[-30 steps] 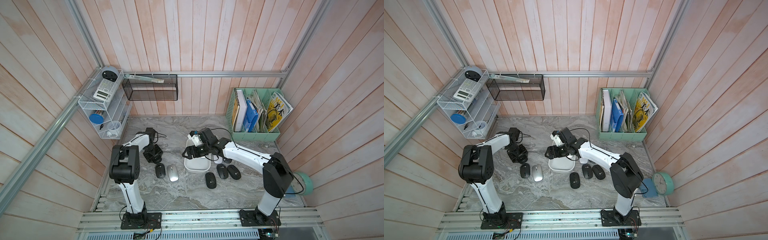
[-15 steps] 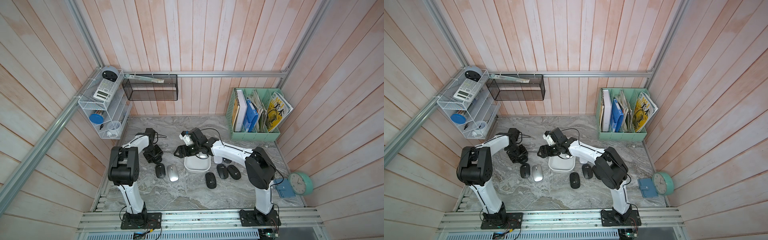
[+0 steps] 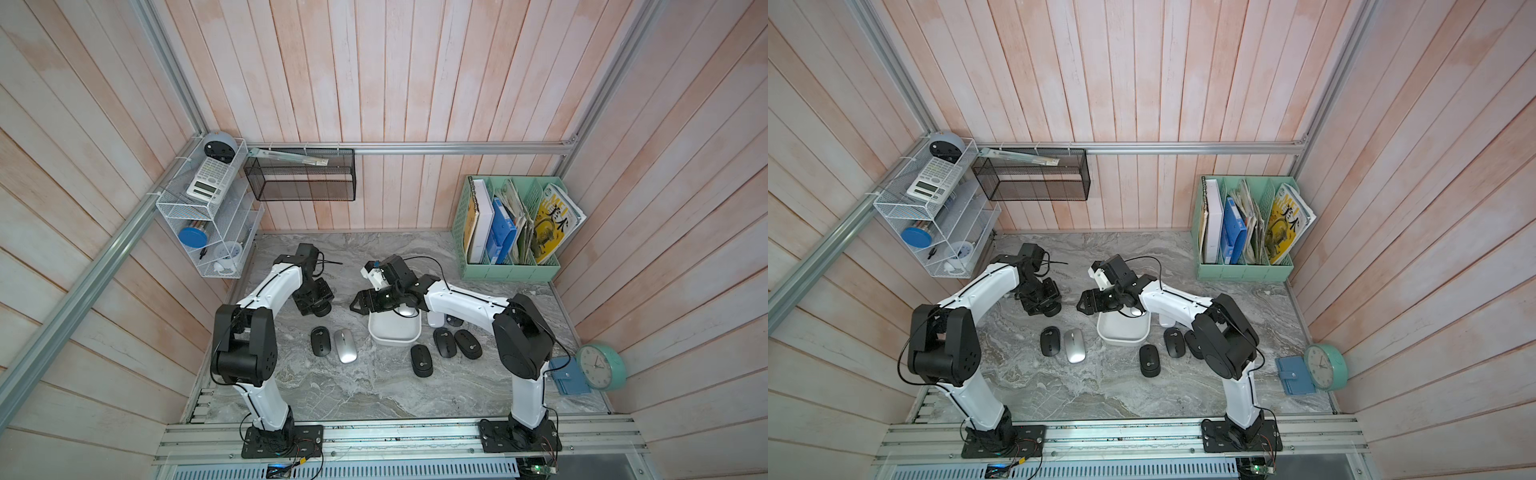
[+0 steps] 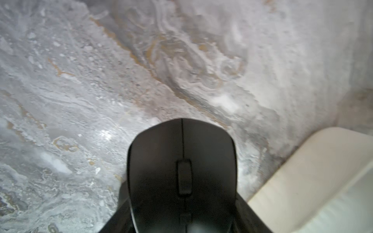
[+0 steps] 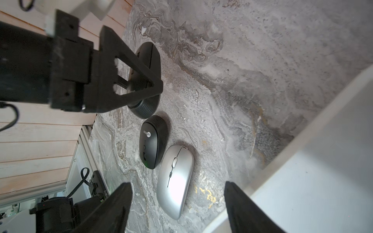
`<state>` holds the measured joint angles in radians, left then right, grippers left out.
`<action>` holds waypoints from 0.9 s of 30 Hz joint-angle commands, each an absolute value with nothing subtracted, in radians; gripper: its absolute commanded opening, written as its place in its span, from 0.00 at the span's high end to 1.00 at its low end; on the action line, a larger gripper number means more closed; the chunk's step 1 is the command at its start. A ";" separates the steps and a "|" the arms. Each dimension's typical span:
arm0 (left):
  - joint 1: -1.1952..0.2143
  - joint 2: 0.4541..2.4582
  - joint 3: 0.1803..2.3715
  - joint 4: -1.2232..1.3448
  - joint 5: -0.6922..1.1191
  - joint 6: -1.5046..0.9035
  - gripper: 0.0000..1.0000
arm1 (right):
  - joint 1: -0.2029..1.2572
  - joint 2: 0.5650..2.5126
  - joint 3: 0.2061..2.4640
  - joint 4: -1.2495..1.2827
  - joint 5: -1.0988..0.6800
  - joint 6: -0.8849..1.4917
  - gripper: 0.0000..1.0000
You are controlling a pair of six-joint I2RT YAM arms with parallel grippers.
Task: Put the mouse in the storage box
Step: Pick up the mouse from the center of the board, then place the mouse in the storage box.
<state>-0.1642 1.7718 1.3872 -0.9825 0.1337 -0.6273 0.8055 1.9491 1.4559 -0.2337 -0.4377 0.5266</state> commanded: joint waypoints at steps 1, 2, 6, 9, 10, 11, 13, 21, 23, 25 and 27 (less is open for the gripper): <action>-0.219 1.746 1.453 -1.039 0.134 -0.612 0.53 | 0.758 1.868 1.409 -0.239 -0.411 0.516 0.22; -0.234 1.748 1.470 -1.046 0.133 -0.614 0.53 | 0.743 1.843 1.387 -0.246 -0.405 0.513 0.22; -0.296 1.773 1.523 -1.059 0.146 -0.620 0.54 | 0.675 1.728 1.281 -0.280 -0.368 0.500 0.22; -0.354 1.808 1.569 -1.067 0.154 -0.619 0.53 | 0.606 1.641 1.190 -0.310 -0.337 0.502 0.22; -0.377 1.826 1.588 -1.074 0.156 -0.617 0.53 | 0.580 1.611 1.156 -0.318 -0.330 0.502 0.22; -0.397 1.841 1.606 -1.076 0.155 -0.614 0.54 | 0.560 1.586 1.127 -0.321 -0.326 0.500 0.22; -0.436 1.880 1.649 -1.090 0.155 -0.603 0.54 | 0.514 1.532 1.074 -0.333 -0.320 0.492 0.22; -0.547 2.006 1.807 -1.148 0.147 -0.555 0.53 | 0.447 1.423 0.994 -0.382 -0.301 0.459 0.22; -0.567 2.035 1.848 -1.164 0.144 -0.546 0.53 | 0.444 1.418 0.990 -0.385 -0.301 0.455 0.22; -0.585 2.071 1.891 -1.182 0.140 -0.540 0.53 | 0.440 1.416 0.986 -0.387 -0.301 0.454 0.22; -0.596 2.103 1.921 -1.190 0.141 -0.535 0.54 | 0.440 1.411 0.981 -0.386 -0.302 0.453 0.22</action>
